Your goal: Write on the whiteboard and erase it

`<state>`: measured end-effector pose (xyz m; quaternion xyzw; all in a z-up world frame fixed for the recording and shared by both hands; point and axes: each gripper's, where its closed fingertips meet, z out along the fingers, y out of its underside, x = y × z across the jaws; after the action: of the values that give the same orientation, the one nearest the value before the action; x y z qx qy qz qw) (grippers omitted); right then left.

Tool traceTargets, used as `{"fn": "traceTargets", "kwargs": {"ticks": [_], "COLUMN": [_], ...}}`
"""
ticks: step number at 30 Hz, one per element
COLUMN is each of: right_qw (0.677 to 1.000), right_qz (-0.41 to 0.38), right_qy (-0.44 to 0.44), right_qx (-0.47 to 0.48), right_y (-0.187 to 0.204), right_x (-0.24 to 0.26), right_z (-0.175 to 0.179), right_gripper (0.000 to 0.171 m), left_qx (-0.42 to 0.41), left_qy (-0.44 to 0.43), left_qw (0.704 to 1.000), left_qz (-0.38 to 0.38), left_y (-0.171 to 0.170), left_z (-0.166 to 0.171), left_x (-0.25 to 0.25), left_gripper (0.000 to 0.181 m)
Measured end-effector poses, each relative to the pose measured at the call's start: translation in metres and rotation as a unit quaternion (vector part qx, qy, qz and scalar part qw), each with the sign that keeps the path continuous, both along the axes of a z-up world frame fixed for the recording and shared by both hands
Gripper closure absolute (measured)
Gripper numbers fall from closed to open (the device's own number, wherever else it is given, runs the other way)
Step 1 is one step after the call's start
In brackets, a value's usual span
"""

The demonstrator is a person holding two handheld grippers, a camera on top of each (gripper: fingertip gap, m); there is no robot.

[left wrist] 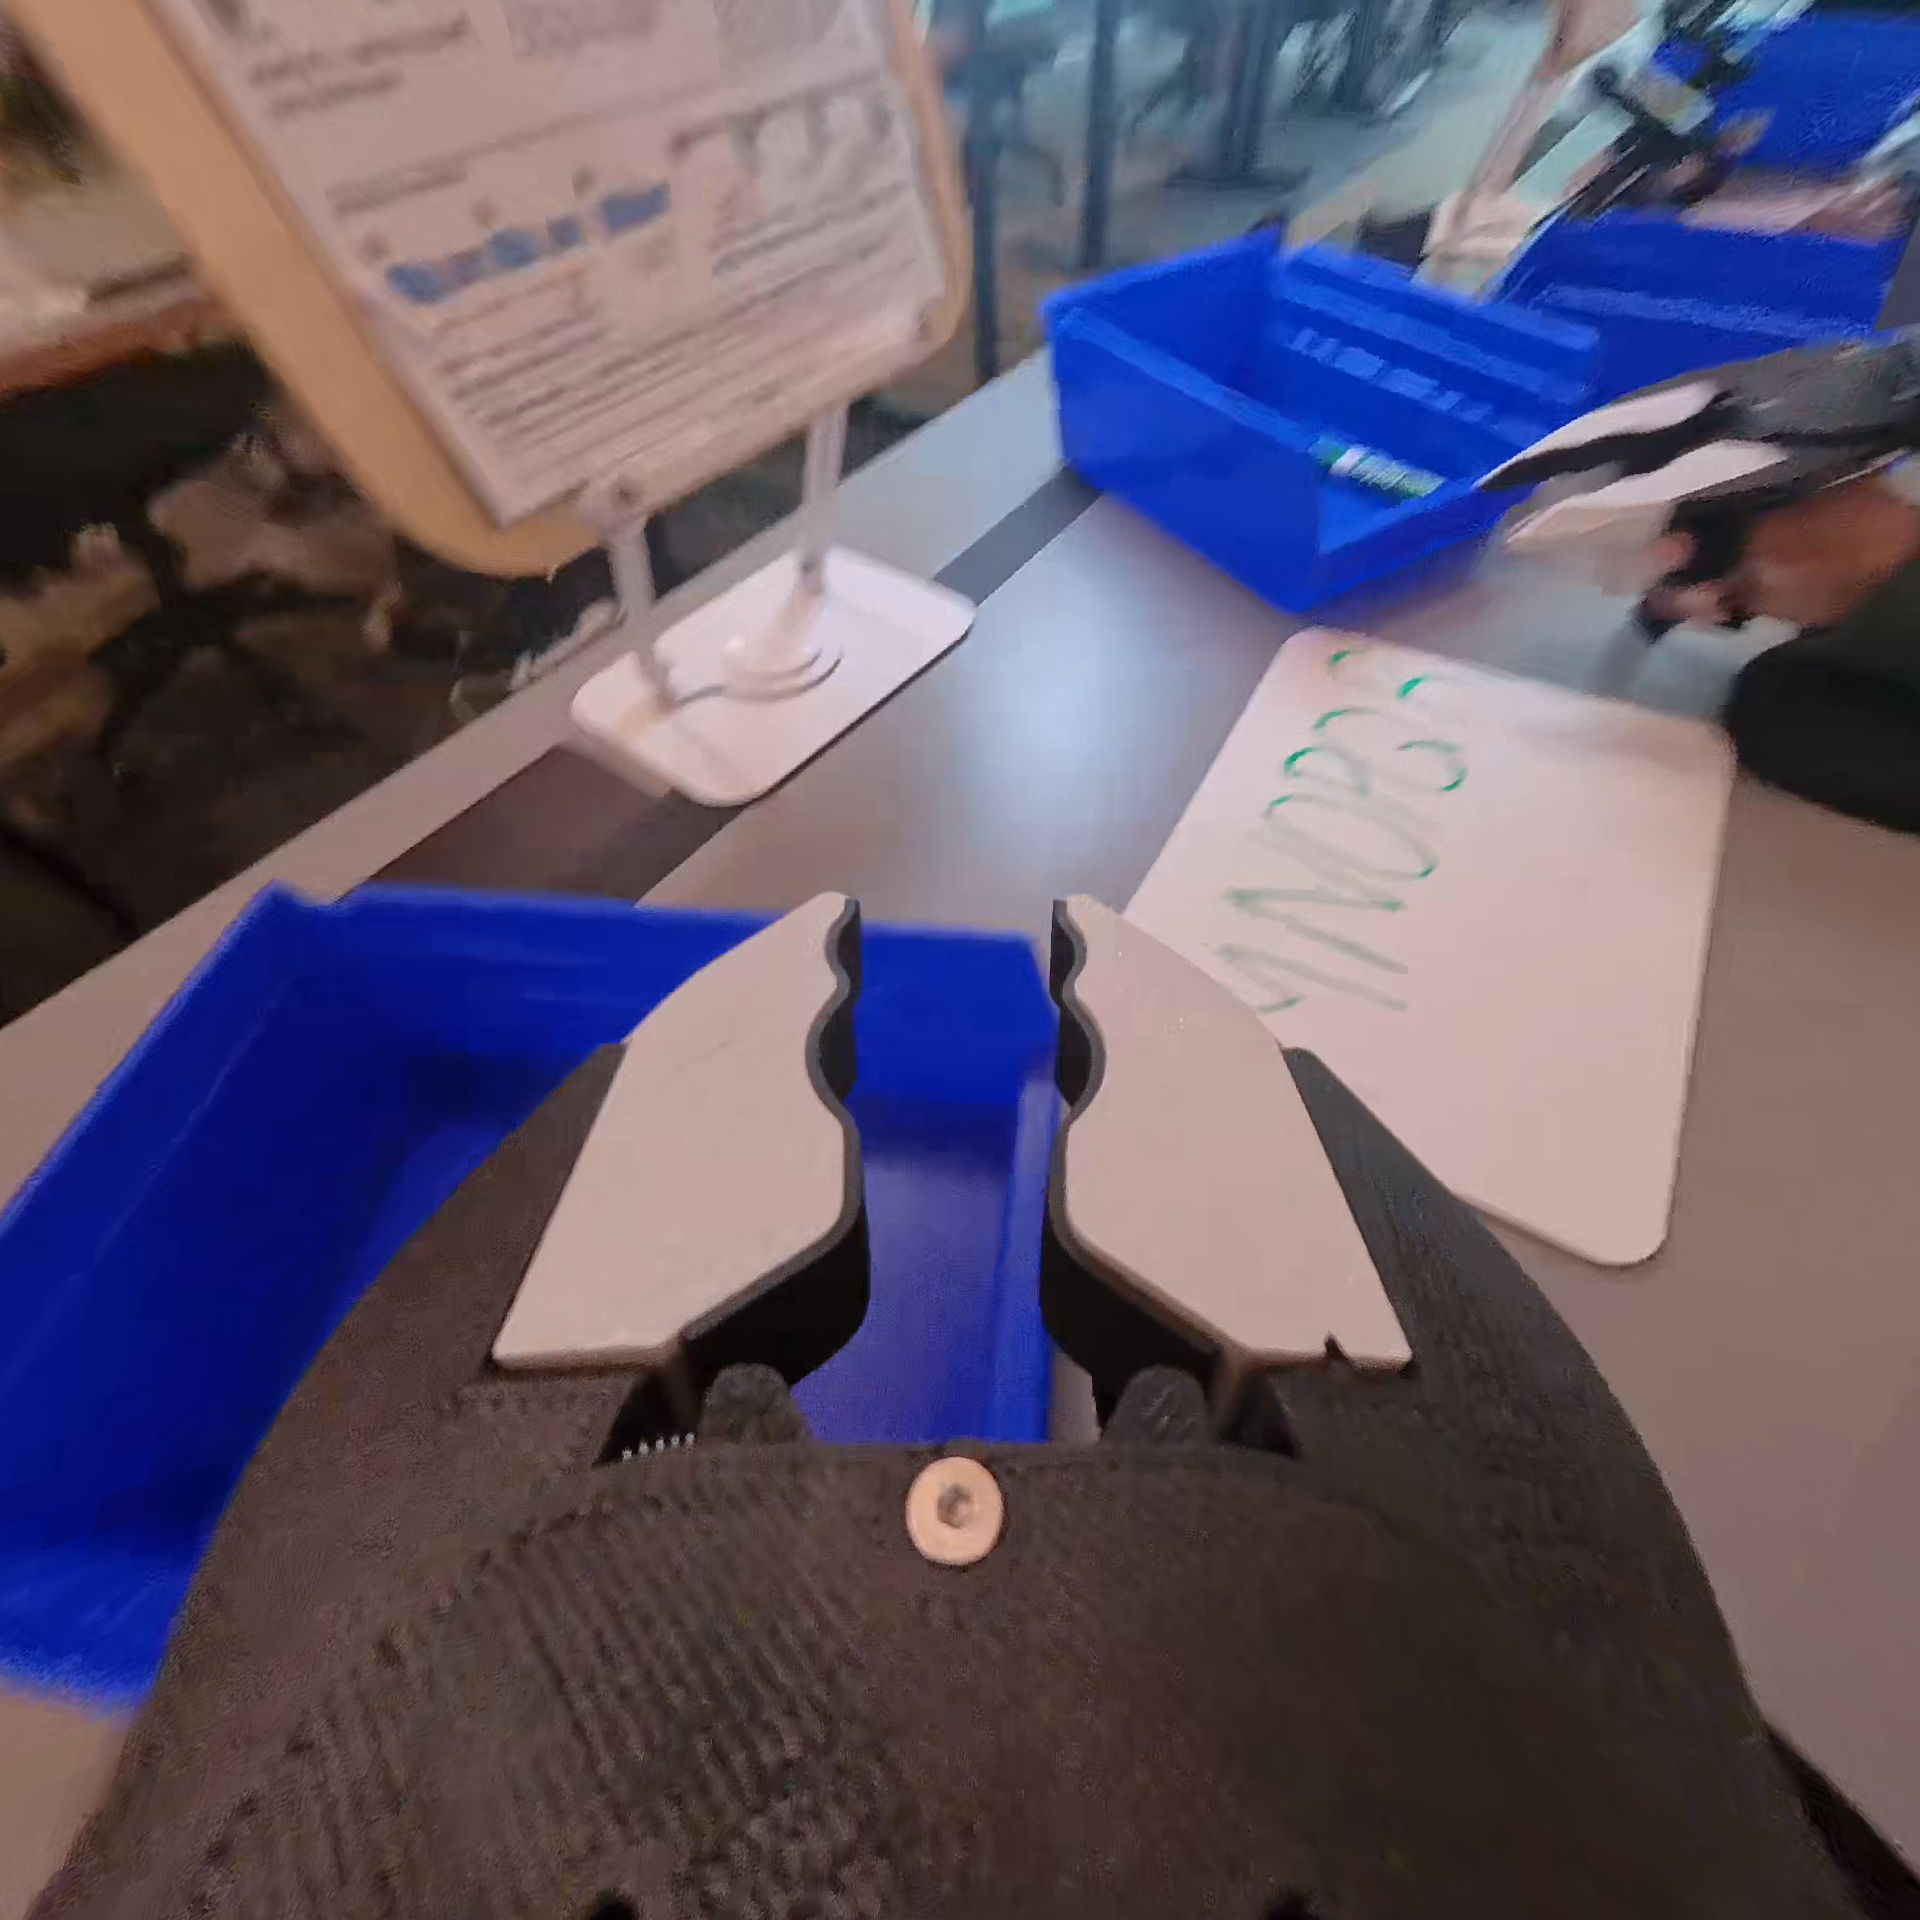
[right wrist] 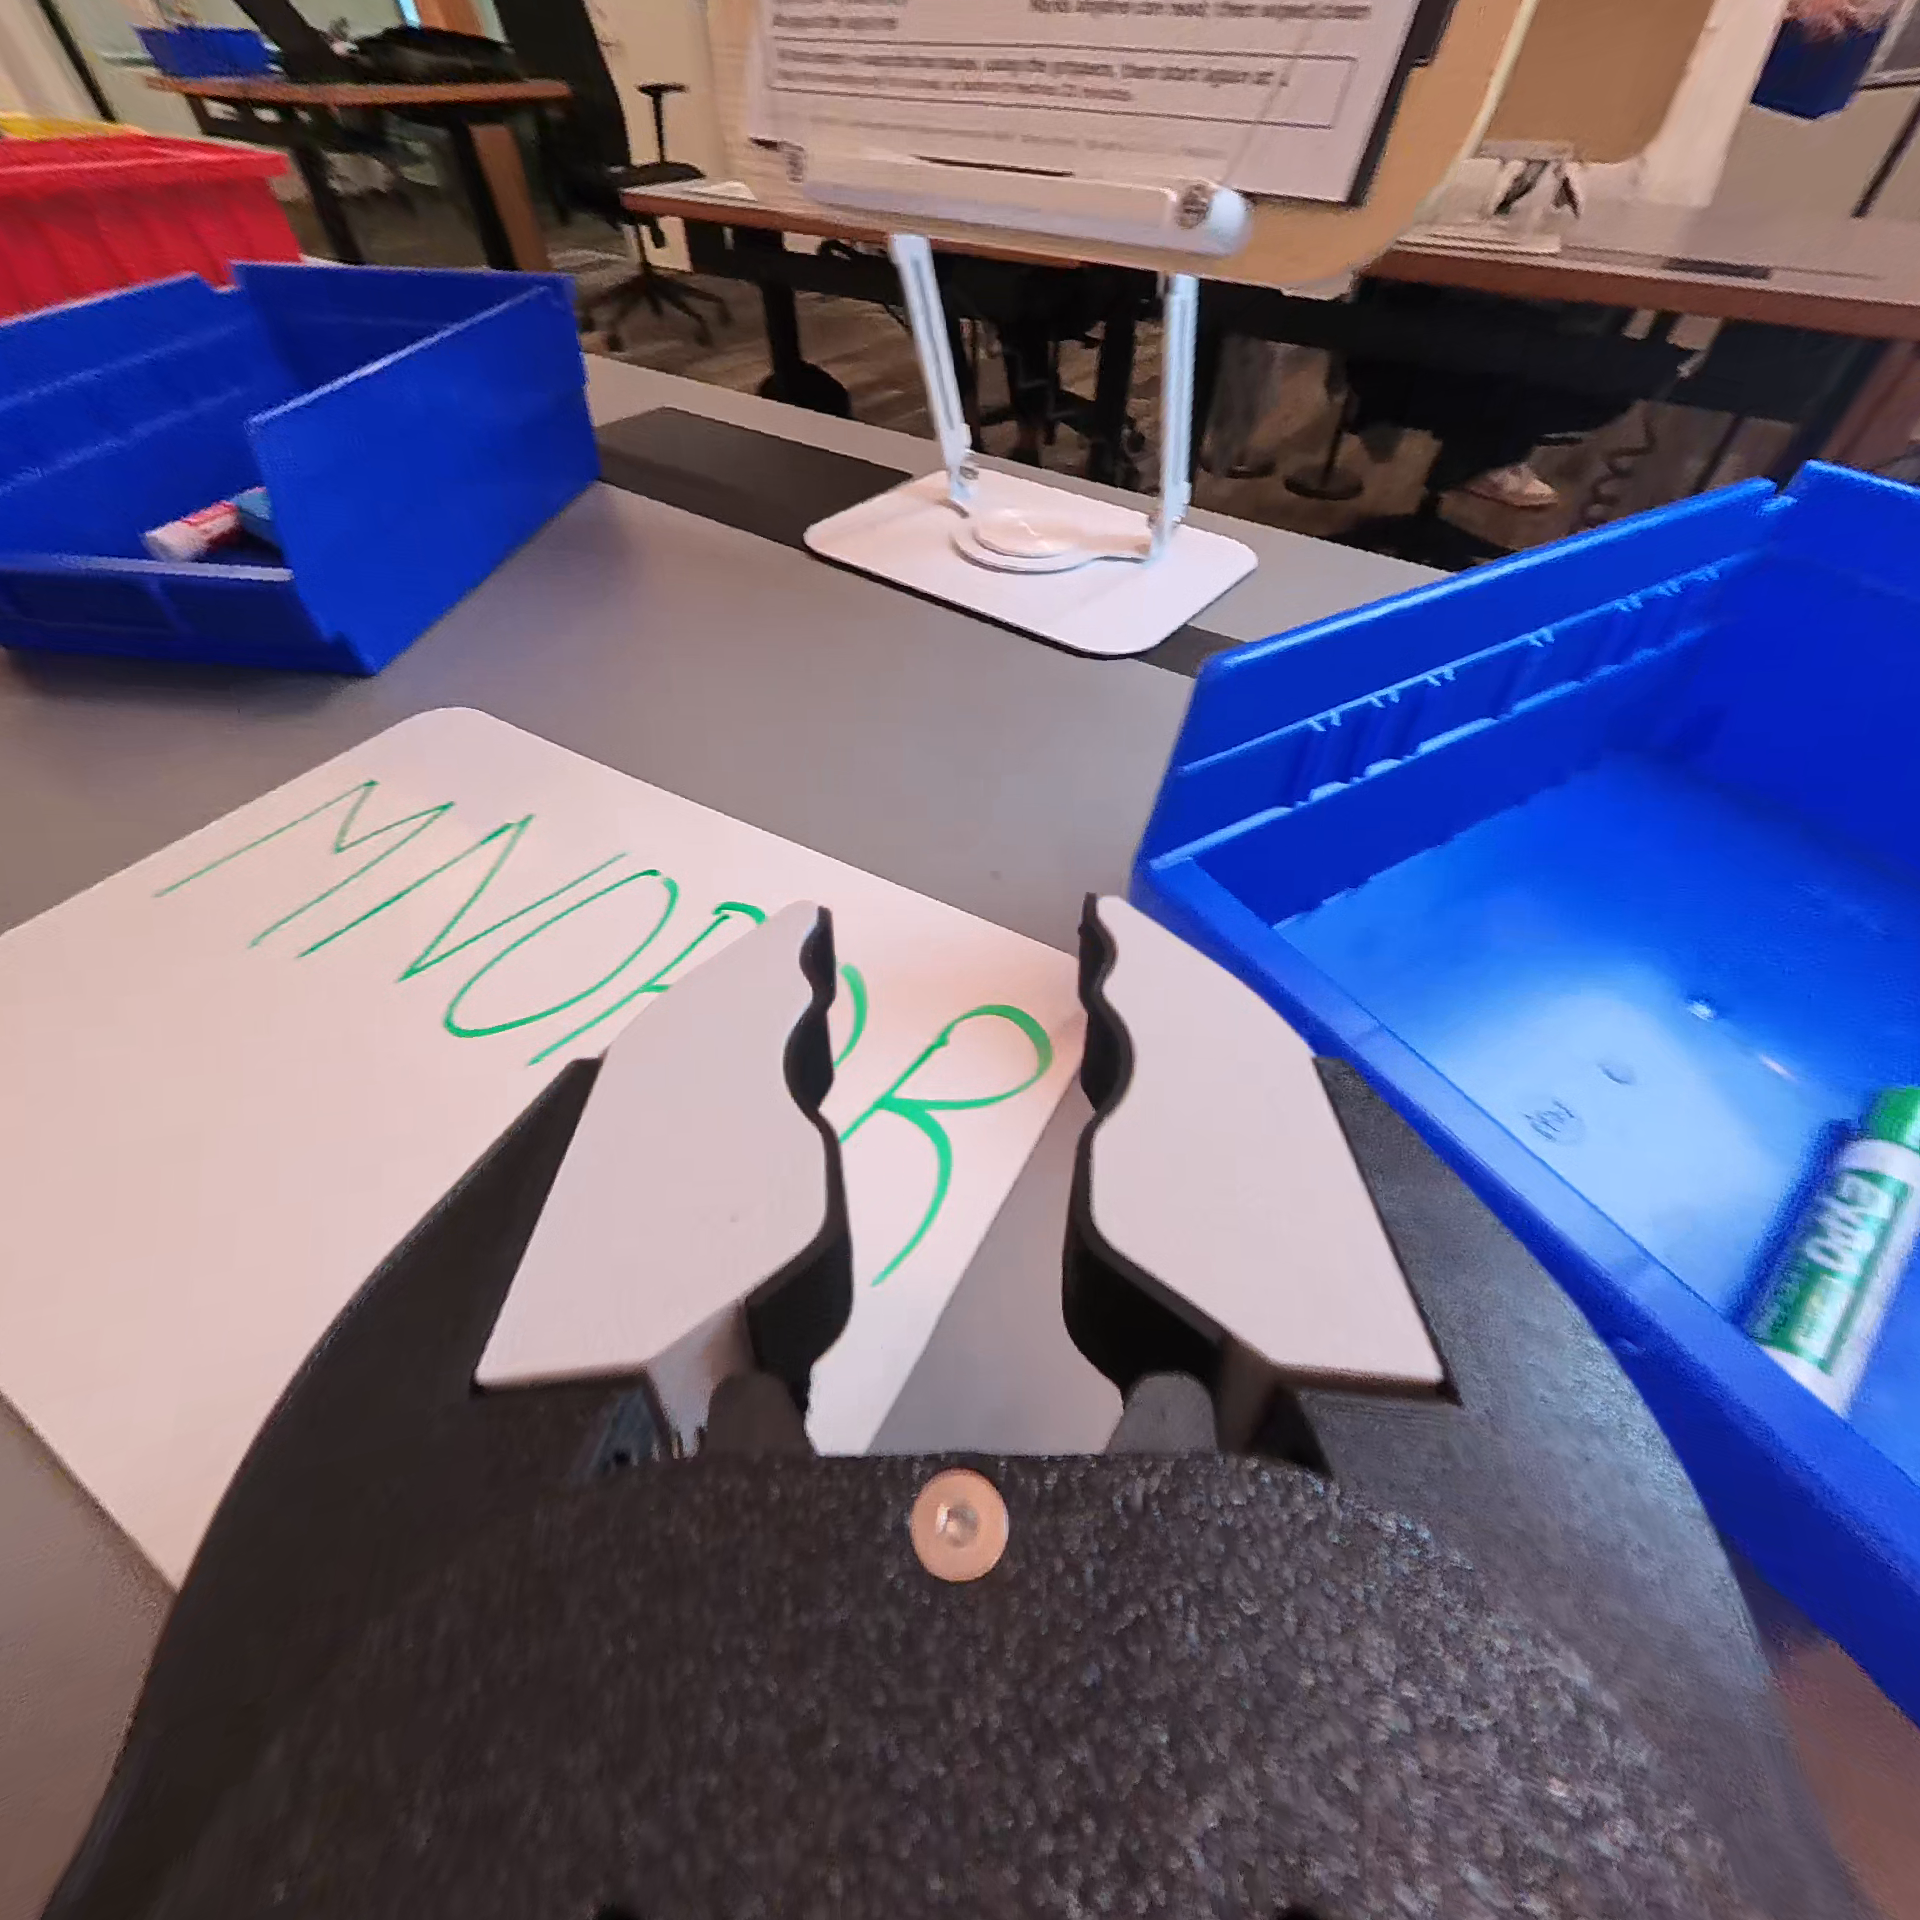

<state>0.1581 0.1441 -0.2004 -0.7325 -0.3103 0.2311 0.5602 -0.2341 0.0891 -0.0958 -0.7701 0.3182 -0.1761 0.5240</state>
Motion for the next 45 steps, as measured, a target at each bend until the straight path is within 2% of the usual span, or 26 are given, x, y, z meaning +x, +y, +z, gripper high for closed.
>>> {"fn": "traceTargets", "kwargs": {"ticks": [3,10,12,16,19,20,21,23,25,27,29,31,33,35,38,41,45], "right_qw": [1.000,0.997,0.996,0.996,0.996,0.996,0.996,0.996,0.996,0.995,0.993,0.989,0.984,0.977,0.965,0.957,0.953], "right_qz": [0.029,0.077,0.085,0.090,0.087,0.086,0.086,0.086,0.089,0.096,0.110,0.135,0.164,0.196,0.243,0.265,0.280], "right_qy": [0.000,-0.014,-0.012,-0.013,-0.011,-0.010,-0.010,-0.010,-0.012,-0.015,-0.021,-0.031,-0.046,-0.063,-0.086,-0.104,-0.110], "right_qx": [0.008,0.022,0.020,0.022,0.021,0.019,0.018,0.016,0.019,0.027,0.038,0.045,0.053,0.057,0.049,0.054,0.034], "right_y": [-0.010,-0.026,-0.028,-0.030,-0.029,-0.029,-0.029,-0.029,-0.031,-0.035,-0.041,-0.050,-0.060,-0.073,-0.092,-0.105,-0.114], "right_x": [-0.011,-0.026,-0.028,-0.028,-0.026,-0.026,-0.026,-0.025,-0.026,-0.030,-0.037,-0.050,-0.064,-0.078,-0.093,-0.097,-0.093], "right_z": [0.001,0.001,0.000,-0.002,-0.003,-0.004,-0.004,-0.005,-0.005,-0.003,0.000,0.000,-0.001,-0.005,-0.016,-0.022,-0.020], "right_gripper": [0.126,0.128,0.128,0.129,0.130,0.130,0.130,0.131,0.131,0.132,0.132,0.132,0.132,0.131,0.130,0.129,0.128], "left_qx": [-0.067,-0.231,-0.265,-0.338,-0.353,-0.348,-0.350,-0.359,-0.353,-0.300,-0.234,-0.179,-0.142,-0.126,-0.152,-0.170,-0.164], "left_qy": [0.077,0.182,0.233,0.352,0.434,0.443,0.449,0.462,0.456,0.455,0.428,0.391,0.362,0.351,0.335,0.320,0.274], "left_qw": [0.994,0.954,0.933,0.872,0.829,0.825,0.821,0.809,0.814,0.836,0.869,0.894,0.902,0.898,0.878,0.871,0.891], "left_qz": [0.047,0.068,0.065,0.028,-0.012,-0.027,-0.041,-0.060,-0.068,-0.063,-0.080,-0.122,-0.186,-0.233,-0.305,-0.332,-0.324], "left_y": [0.021,0.050,0.056,0.055,0.055,0.058,0.058,0.055,0.052,0.052,0.041,0.017,-0.017,-0.049,-0.088,-0.095,-0.084], "left_z": [-0.023,-0.103,-0.126,-0.166,-0.183,-0.187,-0.190,-0.192,-0.183,-0.157,-0.122,-0.093,-0.084,-0.096,-0.139,-0.172,-0.175], "left_x": [-0.041,-0.084,-0.096,-0.124,-0.140,-0.139,-0.138,-0.136,-0.127,-0.109,-0.071,-0.017,0.045,0.102,0.171,0.218,0.261], "left_gripper": [0.143,0.137,0.134,0.114,0.103,0.106,0.117,0.120,0.122,0.122,0.122,0.123,0.123,0.123,0.122,0.122,0.120]}}
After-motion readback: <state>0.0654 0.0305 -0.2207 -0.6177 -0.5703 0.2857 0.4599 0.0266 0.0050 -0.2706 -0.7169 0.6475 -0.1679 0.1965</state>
